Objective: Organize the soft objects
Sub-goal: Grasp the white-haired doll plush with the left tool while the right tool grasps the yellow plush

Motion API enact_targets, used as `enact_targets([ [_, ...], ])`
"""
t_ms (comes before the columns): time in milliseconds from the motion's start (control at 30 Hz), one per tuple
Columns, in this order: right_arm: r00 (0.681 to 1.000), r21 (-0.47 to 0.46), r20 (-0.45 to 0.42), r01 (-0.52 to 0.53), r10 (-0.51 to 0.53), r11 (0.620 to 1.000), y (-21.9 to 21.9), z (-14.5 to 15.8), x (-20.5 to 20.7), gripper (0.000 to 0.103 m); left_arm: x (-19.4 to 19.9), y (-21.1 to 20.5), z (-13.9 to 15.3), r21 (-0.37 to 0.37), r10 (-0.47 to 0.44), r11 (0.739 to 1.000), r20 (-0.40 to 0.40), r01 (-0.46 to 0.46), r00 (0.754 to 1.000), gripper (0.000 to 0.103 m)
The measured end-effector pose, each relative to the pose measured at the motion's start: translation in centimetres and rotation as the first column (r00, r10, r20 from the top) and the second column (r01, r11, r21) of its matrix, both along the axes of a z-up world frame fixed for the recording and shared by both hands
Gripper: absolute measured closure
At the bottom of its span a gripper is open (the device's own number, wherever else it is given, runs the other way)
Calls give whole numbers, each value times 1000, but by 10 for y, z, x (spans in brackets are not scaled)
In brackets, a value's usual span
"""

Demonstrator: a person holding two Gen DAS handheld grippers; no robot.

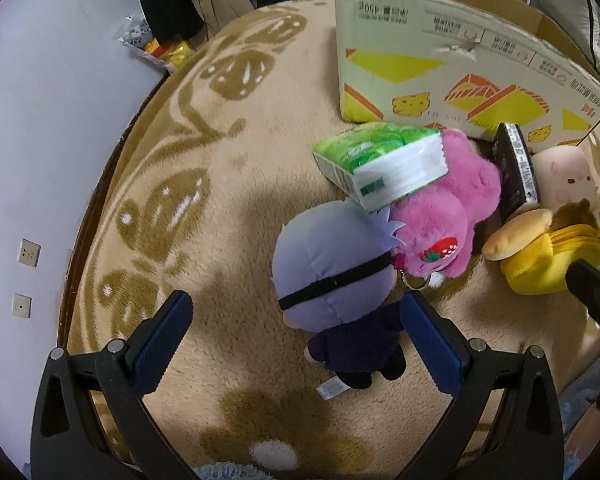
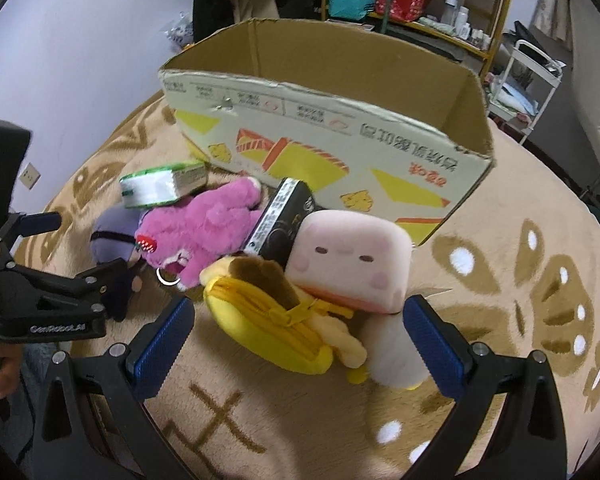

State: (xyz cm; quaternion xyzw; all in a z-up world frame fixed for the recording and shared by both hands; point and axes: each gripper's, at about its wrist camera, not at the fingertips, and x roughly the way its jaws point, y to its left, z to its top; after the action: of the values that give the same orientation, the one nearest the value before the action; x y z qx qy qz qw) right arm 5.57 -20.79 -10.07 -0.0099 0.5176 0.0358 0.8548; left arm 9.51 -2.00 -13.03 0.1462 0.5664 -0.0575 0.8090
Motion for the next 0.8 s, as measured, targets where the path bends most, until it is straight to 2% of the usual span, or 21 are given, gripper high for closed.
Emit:
enact_targets([
  [67, 1000, 11, -15, -10, 11, 1000, 1, -2, 0, 1, 1, 0, -3, 2, 0, 1000, -11, 0, 1000, 1],
  [267, 997, 54, -76, 2, 3, 999, -1, -15, 5, 22, 7, 1, -10, -9, 10, 1000, -37, -10, 999, 1],
  [367, 996, 79, -90, 7, 0, 997, -3, -19, 6, 23, 9, 3, -13, -25, 23, 999, -55, -25, 998, 1],
  [800, 996, 93, -89, -1, 9, 996, 1, -22, 10, 23, 20, 4, -26, -63, 61, 996, -102, -68, 993, 1],
])
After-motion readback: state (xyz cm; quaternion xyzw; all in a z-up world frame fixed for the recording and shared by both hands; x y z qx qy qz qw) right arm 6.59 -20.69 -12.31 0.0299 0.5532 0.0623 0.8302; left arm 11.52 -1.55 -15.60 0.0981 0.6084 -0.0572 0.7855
